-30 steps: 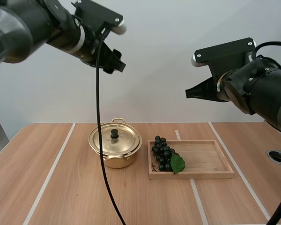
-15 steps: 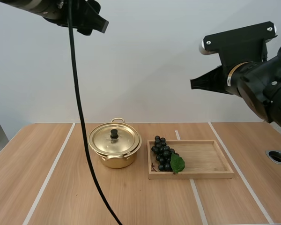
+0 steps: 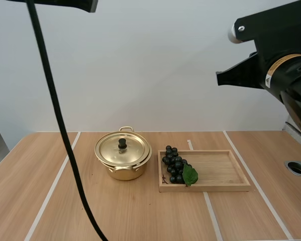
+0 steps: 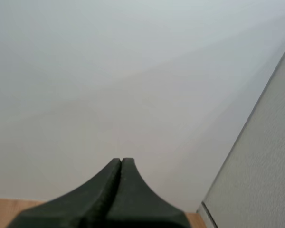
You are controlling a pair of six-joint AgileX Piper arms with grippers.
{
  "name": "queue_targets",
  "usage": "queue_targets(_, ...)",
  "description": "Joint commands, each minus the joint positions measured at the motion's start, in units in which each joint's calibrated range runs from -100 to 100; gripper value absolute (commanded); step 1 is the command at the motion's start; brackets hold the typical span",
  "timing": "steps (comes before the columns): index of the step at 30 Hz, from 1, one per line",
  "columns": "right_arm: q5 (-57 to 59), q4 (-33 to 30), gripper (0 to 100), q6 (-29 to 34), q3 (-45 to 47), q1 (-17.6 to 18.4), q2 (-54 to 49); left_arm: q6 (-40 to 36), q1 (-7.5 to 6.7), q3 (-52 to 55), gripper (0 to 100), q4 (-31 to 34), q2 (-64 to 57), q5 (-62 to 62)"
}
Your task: Open the pot, put the pineapple inside, and close it
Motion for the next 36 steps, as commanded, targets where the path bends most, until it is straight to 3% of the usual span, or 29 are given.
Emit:
queue_targets(1,-5.82,0.33,0,-0.64,-0.57,-0.25,-5.19,-1.88,0.08,-0.14,0,0.92,-2.93,2.55)
queue_targets(8,-9.93,6.96,0,-0.64,-0.57,-0.25,-10.88,-3.59,0.08,5.66,0,1.40,-13.61,2.66)
queue_targets(15,-9.93,12.80,0,-0.28,-0.57,-0.25,-11.16,-5.64,-0.01,21.32,0,3.74,-28.18,-15.49)
queue_targets(18,-10.09,13.90,0,-0.28,-0.57,-0.68,-12.10,-7.21,-0.06,29.40,0,5.51,-29.59,-17.95)
queue_targets(21,-11.90,13.43,0,-0.28,1.35,-0.68,-13.11,-9.71,-0.06,38.09,0,8.61,-29.77,-23.37)
queue_targets(26,-22.09,10.23,0,-0.59,12.25,-0.68,-16.04,-16.02,-0.06,49.74,0,14.86,-30.97,-37.21)
queue_targets(30,-29.59,6.40,0,-0.68,23.21,-0.61,-19.98,-17.15,-0.06,56.18,0,15.51,-33.13,-41.10)
queue_targets(36,-27.27,-3.57,0,-0.68,34.71,-0.61,-27.57,-17.67,-0.06,65.18,0,15.51,-36.57,-41.70)
